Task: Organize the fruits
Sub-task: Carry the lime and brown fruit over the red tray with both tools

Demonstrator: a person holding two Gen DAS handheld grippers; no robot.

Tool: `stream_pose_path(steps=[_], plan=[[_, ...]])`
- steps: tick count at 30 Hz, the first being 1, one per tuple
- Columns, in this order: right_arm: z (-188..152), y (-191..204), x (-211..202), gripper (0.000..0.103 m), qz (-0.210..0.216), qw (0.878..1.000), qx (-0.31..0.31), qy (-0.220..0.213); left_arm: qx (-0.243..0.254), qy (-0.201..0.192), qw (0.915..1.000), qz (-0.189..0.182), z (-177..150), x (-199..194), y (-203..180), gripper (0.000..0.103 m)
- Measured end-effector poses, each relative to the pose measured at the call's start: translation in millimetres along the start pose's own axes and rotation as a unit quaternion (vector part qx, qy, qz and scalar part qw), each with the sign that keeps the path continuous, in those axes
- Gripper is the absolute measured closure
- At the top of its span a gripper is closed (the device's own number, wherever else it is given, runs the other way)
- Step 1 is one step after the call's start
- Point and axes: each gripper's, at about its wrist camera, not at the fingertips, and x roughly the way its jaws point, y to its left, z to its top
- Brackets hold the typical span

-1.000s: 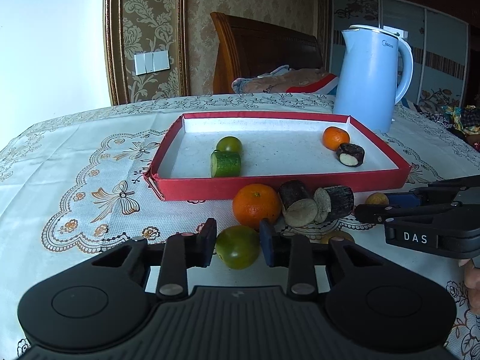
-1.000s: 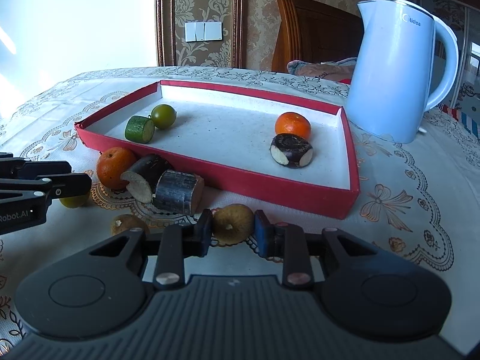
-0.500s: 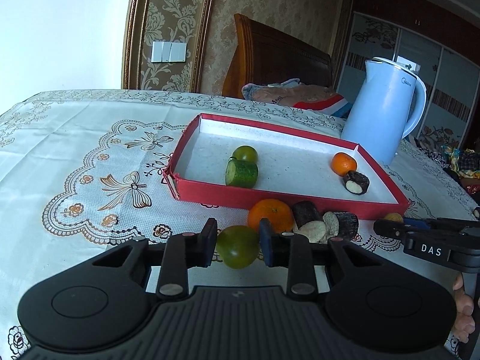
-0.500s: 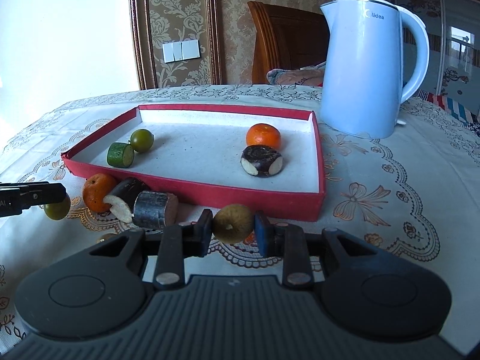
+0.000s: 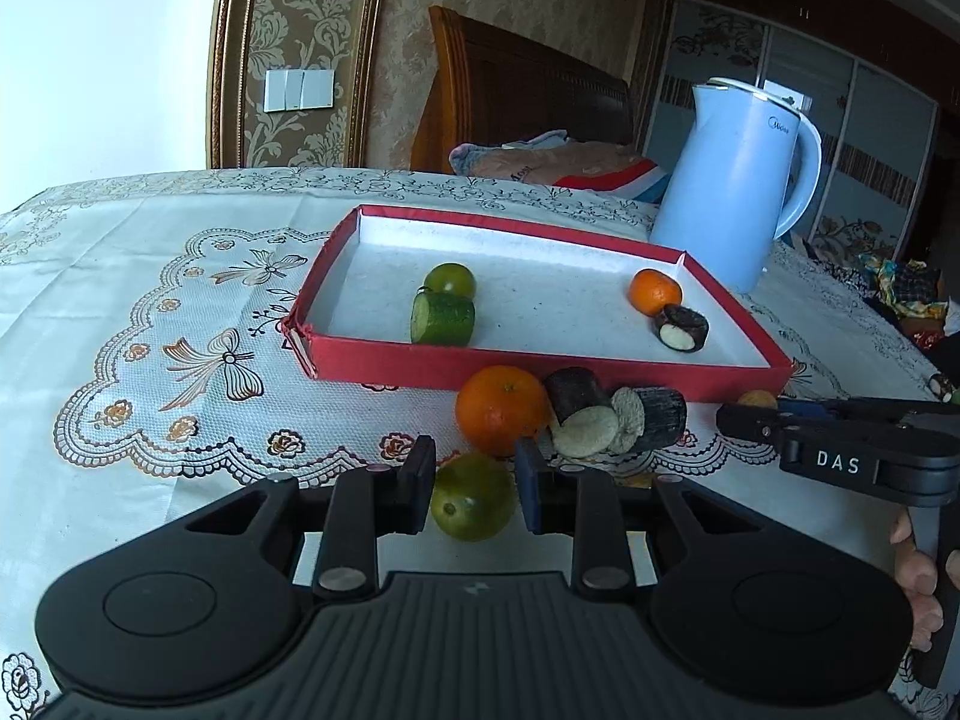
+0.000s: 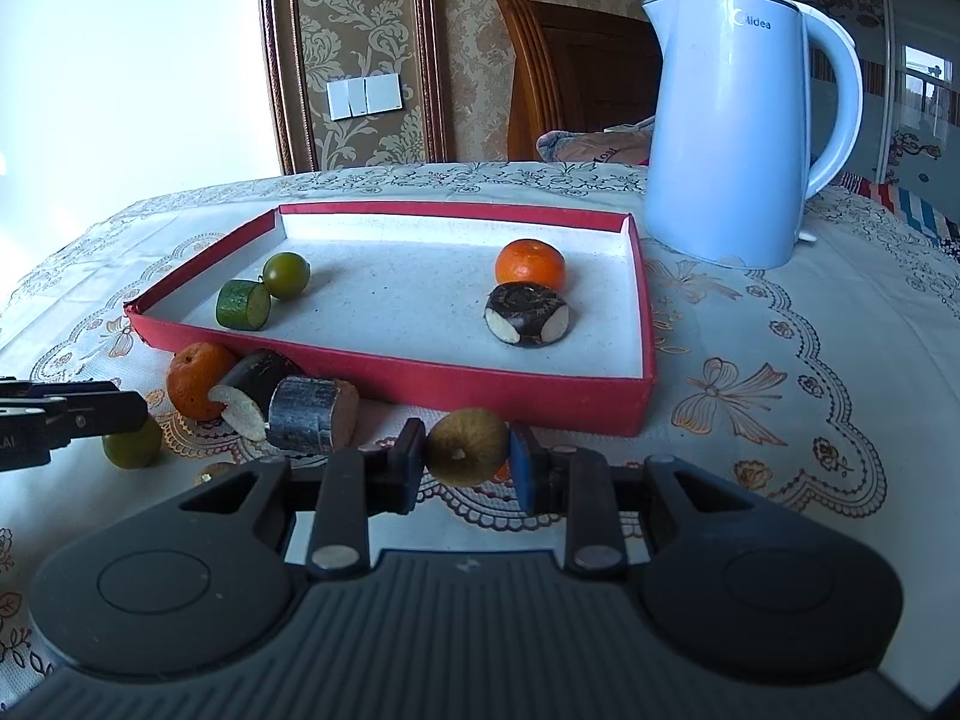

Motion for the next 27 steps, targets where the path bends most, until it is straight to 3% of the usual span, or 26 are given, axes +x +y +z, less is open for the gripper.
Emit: stream_pose_path(steps=[5, 7, 8, 9, 12, 15, 16, 18, 20, 27], plan=[[0, -1, 1, 0.076, 0.002, 1.000, 0.003, 0.002, -0.001, 0.001, 1.0000, -0.002, -3, -3, 2, 0.074], [0, -1, 1, 0.076, 0.002, 1.000, 0.003, 0.004, 0.000, 0.004, 0.9999, -0.016, -6, -7, 3, 0.057], [0, -1, 2, 0.076, 0.003, 1.000, 0.004, 0.005, -0.002, 0.007, 0.9997, -0.022, -7, -7, 3, 0.033], [0, -1, 2, 0.076, 0.004, 1.000, 0.004, 0.005, -0.002, 0.001, 0.9996, -0.027, -7, -9, 1, 0.024], [0, -1, 1, 0.076, 0.004, 1.000, 0.004, 0.004, 0.022, -0.025, 0.9995, 0.000, -9, -14, -7, 0.024], [0, 0, 2, 0.076, 0.005, 1.000, 0.002, 0.005, 0.031, -0.006, 0.9994, 0.012, -9, -6, -11, 0.025], [0, 0, 2, 0.076, 0.004, 1.000, 0.001, 0.004, 0.031, -0.007, 0.9994, 0.015, -9, -6, -11, 0.028], [0, 0, 1, 0.076, 0.005, 1.000, 0.002, 0.004, 0.033, -0.005, 0.9992, 0.023, -9, -5, -10, 0.053], [0, -1, 2, 0.076, 0.005, 1.000, 0.003, 0.005, 0.030, 0.008, 0.9993, 0.023, -9, 0, -9, 0.066], [-1, -1, 0, 0.076, 0.004, 1.000, 0.003, 0.002, 0.036, 0.010, 0.9988, 0.032, -11, 2, -9, 0.072]])
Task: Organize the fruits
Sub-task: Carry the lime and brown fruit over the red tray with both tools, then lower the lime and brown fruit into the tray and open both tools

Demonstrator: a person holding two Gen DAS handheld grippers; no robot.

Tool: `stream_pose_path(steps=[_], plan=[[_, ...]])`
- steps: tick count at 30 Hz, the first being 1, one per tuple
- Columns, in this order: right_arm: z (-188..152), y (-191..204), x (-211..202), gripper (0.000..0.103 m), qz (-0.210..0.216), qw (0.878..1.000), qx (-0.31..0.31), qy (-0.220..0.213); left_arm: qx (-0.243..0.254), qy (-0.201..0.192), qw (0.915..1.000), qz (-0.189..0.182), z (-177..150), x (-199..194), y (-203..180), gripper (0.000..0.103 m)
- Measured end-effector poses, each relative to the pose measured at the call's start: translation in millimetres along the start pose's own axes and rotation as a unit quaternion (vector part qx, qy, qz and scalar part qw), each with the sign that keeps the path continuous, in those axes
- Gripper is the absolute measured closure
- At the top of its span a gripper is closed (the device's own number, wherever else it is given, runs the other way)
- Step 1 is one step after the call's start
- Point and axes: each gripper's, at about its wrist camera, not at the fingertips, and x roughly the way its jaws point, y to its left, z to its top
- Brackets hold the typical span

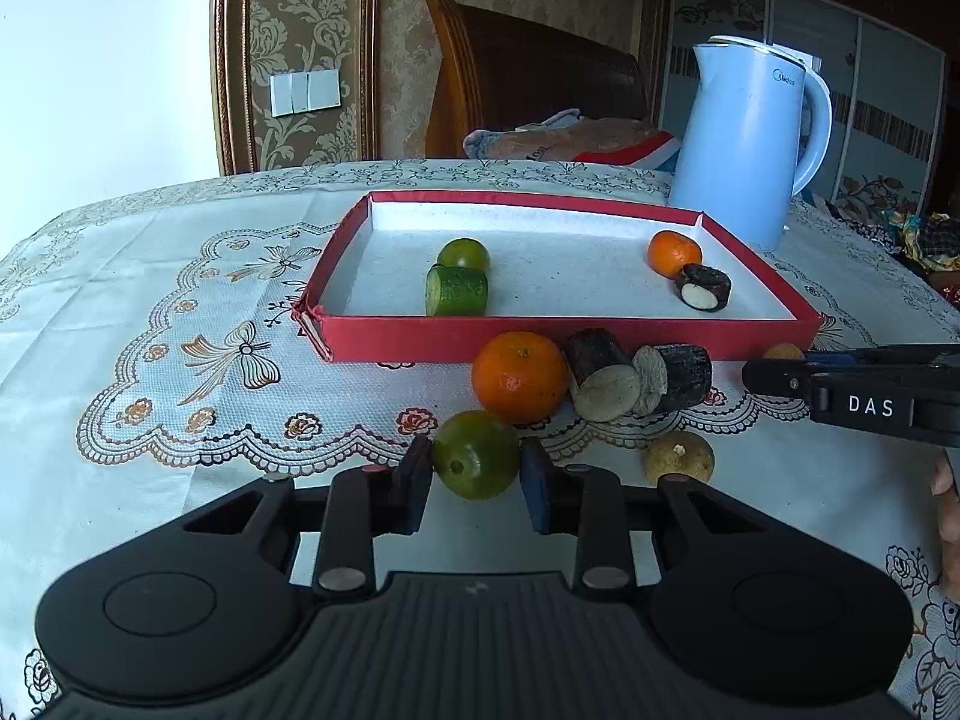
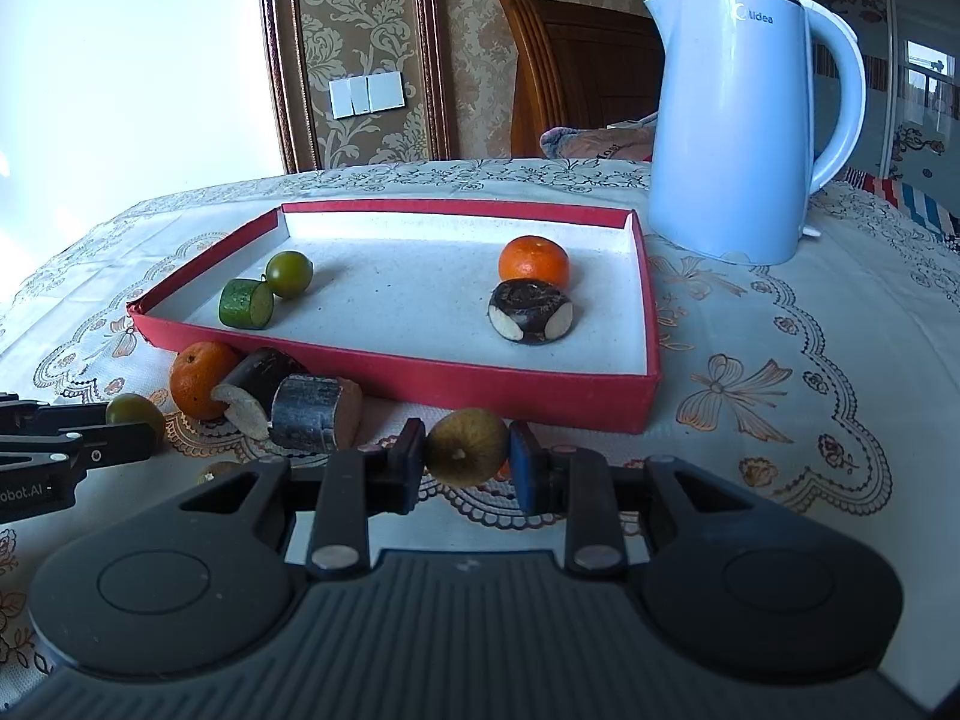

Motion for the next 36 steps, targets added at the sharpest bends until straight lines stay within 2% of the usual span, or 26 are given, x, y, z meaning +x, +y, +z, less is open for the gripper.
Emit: stream_pose_path(steps=[7, 12, 15, 22, 36], plan=[[4, -4, -11, 0.076, -0.006, 0.999, 0.009, -0.030, 0.005, -0.020, 0.9998, 0.006, 6, -8, -3, 0.072], [18, -8, -12, 0.076, -0.021, 0.999, 0.010, -0.048, -0.014, -0.029, 0.9994, -0.010, 24, -8, -1, 0.072], [32, -7, -5, 0.076, -0.029, 0.998, 0.006, -0.053, -0.022, -0.034, 0.9992, -0.007, 38, 0, -1, 0.072], [56, -3, 24, 0.076, -0.046, 0.998, 0.003, -0.047, -0.024, -0.025, 0.9994, 0.007, 64, 34, -15, 0.072], [73, -10, 66, 0.076, -0.061, 0.998, 0.016, -0.016, -0.021, -0.020, 0.9989, 0.037, 95, 80, -32, 0.072]])
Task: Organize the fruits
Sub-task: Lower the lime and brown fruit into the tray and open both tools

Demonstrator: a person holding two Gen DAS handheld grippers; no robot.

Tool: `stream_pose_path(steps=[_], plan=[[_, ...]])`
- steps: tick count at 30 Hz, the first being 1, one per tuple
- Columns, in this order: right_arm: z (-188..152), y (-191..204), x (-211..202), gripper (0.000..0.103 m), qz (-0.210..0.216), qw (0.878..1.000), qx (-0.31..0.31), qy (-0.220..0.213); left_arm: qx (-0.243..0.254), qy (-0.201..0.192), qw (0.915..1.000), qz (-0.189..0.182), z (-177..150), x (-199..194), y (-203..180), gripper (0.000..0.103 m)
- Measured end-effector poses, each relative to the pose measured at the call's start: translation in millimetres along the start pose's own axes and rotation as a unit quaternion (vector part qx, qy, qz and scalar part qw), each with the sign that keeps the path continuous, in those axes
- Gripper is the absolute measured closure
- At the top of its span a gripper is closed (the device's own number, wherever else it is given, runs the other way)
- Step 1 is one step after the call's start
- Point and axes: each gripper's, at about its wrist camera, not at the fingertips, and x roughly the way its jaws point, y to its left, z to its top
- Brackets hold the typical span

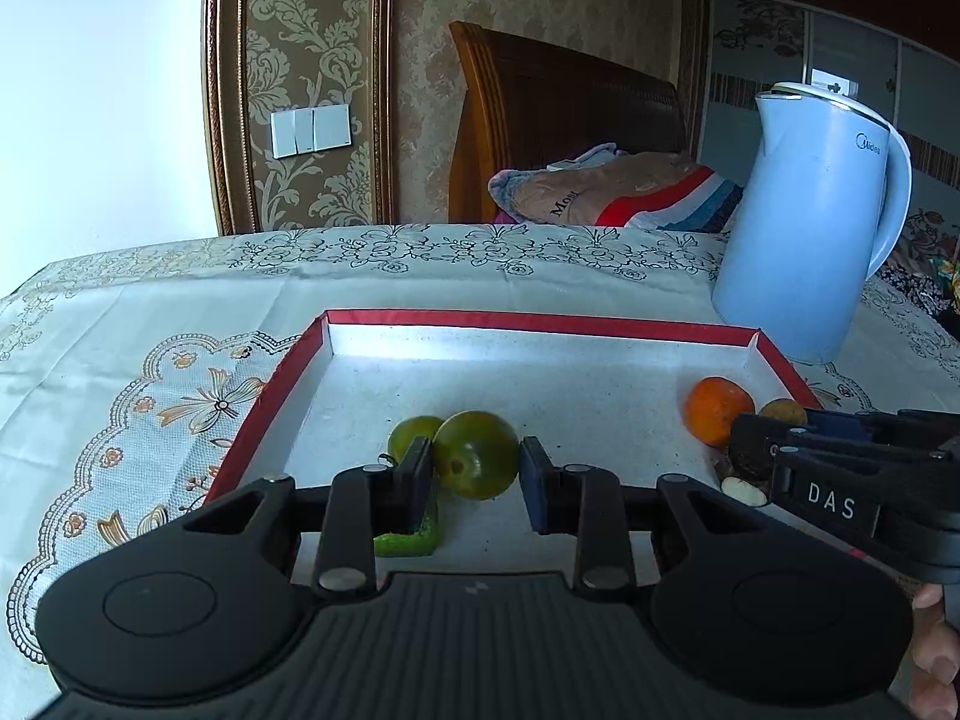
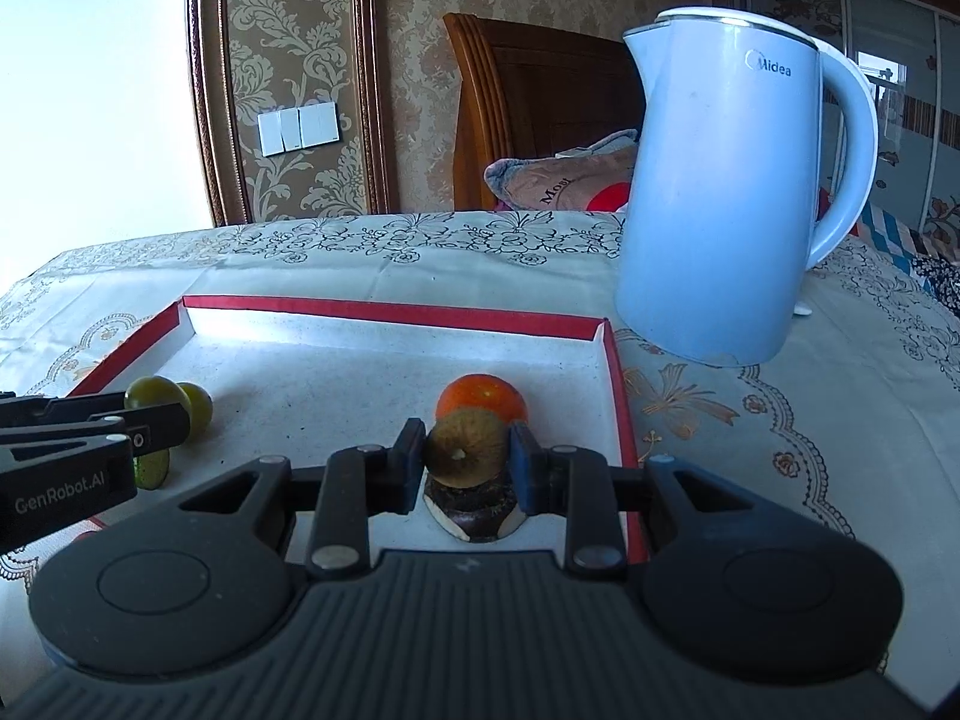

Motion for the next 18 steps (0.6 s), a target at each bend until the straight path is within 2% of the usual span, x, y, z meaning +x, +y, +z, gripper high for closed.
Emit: stream_pose_path(steps=[7, 18], plan=[[1, 0, 14, 0.076, -0.003, 1.000, 0.002, 0.010, -0.008, 0.010, 0.9999, 0.008, 1, 13, 5, 0.072], [2, -3, 21, 0.075, -0.007, 1.000, 0.010, 0.006, -0.004, 0.003, 0.9999, 0.015, 5, 19, 2, 0.072]])
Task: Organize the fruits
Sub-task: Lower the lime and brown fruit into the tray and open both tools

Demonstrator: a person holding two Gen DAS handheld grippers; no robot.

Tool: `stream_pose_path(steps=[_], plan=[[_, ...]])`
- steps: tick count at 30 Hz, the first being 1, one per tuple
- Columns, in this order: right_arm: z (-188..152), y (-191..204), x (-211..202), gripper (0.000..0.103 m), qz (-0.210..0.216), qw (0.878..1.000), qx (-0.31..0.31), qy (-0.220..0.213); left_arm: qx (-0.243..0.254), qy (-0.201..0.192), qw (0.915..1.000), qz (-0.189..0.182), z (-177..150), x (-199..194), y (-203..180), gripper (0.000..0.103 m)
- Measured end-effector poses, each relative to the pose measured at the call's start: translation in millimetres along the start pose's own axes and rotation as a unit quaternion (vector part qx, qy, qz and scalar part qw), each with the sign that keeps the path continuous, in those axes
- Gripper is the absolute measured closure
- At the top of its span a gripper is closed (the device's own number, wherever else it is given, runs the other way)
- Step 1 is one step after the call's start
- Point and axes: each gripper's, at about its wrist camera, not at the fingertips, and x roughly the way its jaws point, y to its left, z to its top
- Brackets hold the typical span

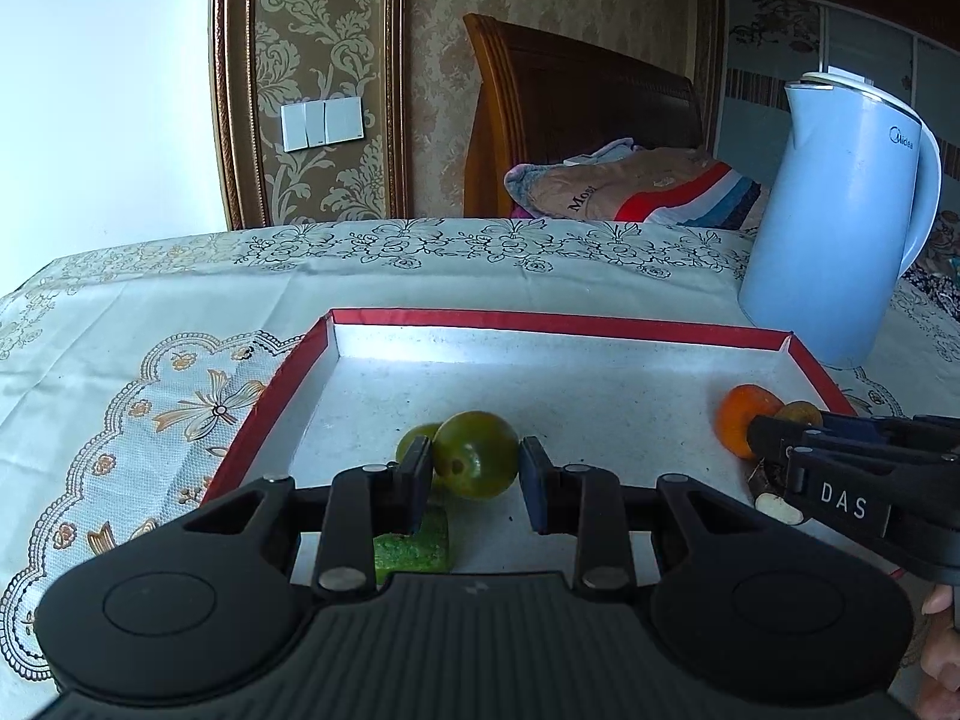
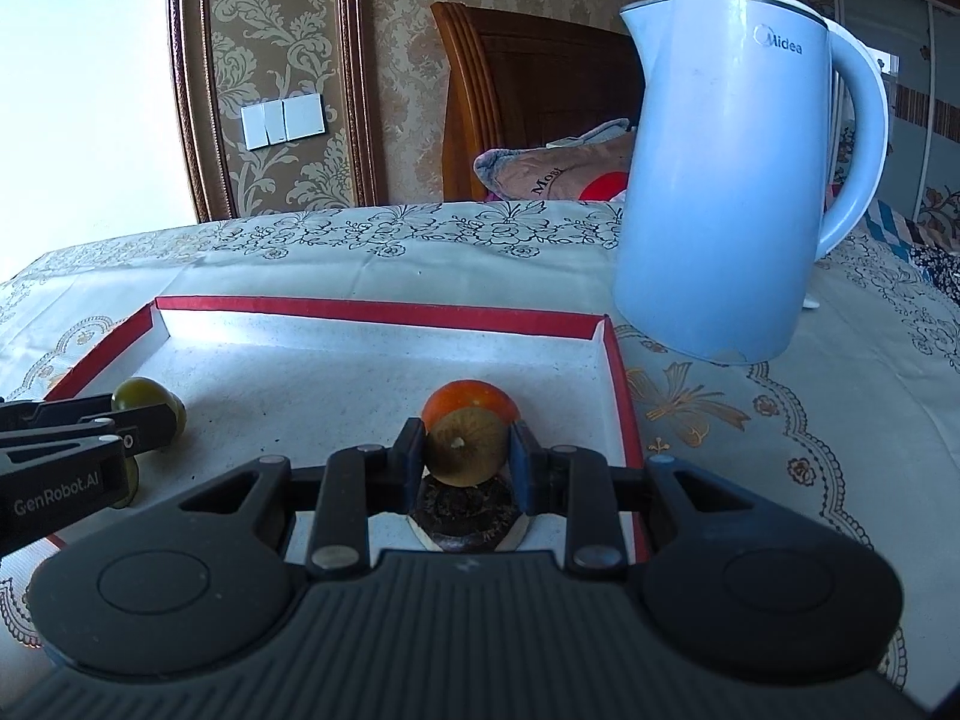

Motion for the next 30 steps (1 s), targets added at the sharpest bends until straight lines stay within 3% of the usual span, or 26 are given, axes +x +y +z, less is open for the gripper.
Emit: stream_pose_path(steps=[14, 19, 21, 28, 29, 30], plan=[[0, -2, -2, 0.073, 0.005, 1.000, 0.008, -0.003, -0.002, 0.005, 1.0000, 0.008, 0, 1, 1, 0.072], [1, -3, -6, 0.061, 0.002, 1.000, 0.010, -0.014, -0.001, 0.006, 1.0000, 0.007, -2, 1, 0, 0.072], [1, -4, -7, 0.051, 0.004, 1.000, 0.015, -0.016, -0.003, 0.008, 1.0000, 0.004, -2, 1, 1, 0.072], [0, -4, -9, 0.037, 0.001, 1.000, 0.017, -0.021, -0.003, 0.011, 0.9999, 0.001, -4, 3, 2, 0.071], [0, -4, -10, 0.034, 0.000, 1.000, 0.017, -0.024, -0.002, 0.011, 0.9999, 0.000, -4, 2, 2, 0.070], [0, -4, -12, 0.033, -0.001, 0.999, 0.018, -0.027, -0.002, 0.010, 1.0000, 0.001, -5, 1, 2, 0.057]])
